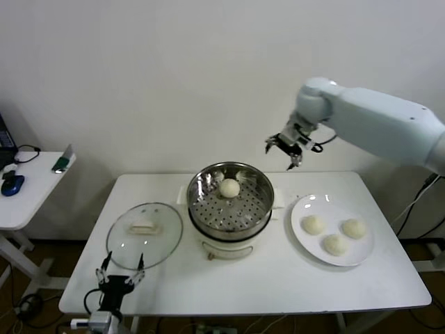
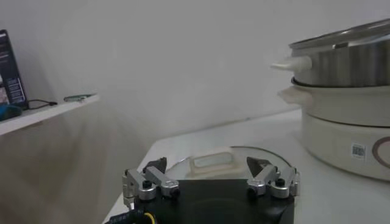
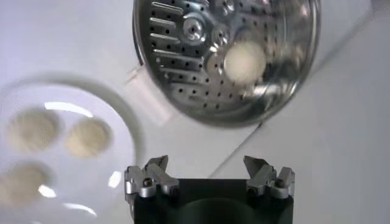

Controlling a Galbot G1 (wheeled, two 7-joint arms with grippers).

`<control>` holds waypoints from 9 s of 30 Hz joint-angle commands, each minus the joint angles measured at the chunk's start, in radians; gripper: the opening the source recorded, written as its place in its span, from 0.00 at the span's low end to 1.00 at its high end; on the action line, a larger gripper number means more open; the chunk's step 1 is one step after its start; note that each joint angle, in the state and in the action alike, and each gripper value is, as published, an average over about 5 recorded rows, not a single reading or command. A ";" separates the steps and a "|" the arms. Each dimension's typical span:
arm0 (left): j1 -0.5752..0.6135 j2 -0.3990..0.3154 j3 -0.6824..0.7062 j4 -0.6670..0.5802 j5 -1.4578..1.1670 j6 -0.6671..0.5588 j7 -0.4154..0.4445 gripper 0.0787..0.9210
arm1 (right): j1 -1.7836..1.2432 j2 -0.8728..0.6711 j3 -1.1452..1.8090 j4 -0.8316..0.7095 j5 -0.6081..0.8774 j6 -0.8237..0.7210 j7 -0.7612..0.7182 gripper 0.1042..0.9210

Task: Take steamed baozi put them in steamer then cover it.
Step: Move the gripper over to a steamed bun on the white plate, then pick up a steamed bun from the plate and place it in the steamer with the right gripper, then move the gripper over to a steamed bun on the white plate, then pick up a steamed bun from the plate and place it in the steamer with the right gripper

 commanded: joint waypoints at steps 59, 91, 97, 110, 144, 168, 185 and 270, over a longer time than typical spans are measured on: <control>0.048 0.006 -0.021 -0.014 -0.009 -0.024 -0.006 0.88 | -0.549 -0.003 0.343 -0.362 -0.004 -0.255 0.011 0.75; 0.089 -0.009 0.014 -0.059 -0.025 -0.043 -0.014 0.88 | 0.109 0.280 -0.198 -0.128 0.870 -0.390 0.135 0.74; 0.111 -0.008 0.014 -0.056 -0.028 -0.061 -0.015 0.88 | 0.029 0.404 -0.200 -0.170 0.868 -0.398 0.160 0.75; 0.100 -0.007 0.012 -0.060 -0.034 -0.056 -0.015 0.88 | -0.113 0.514 -0.221 -0.219 0.832 -0.403 0.178 0.75; 0.084 -0.010 0.010 -0.054 -0.064 -0.042 -0.021 0.88 | 0.059 0.273 -0.202 -0.098 0.735 -0.378 0.056 0.88; 0.073 -0.005 0.006 -0.058 -0.031 -0.016 -0.020 0.88 | -0.225 -0.394 -0.051 0.110 0.122 -0.293 -0.005 0.88; 0.096 -0.012 -0.008 -0.052 -0.018 -0.015 -0.022 0.88 | -0.533 -0.306 0.191 -0.039 0.002 -0.258 0.018 0.88; 0.111 -0.010 -0.016 -0.031 -0.021 -0.023 -0.034 0.88 | -0.160 0.391 0.021 0.160 -0.373 0.497 -0.118 0.76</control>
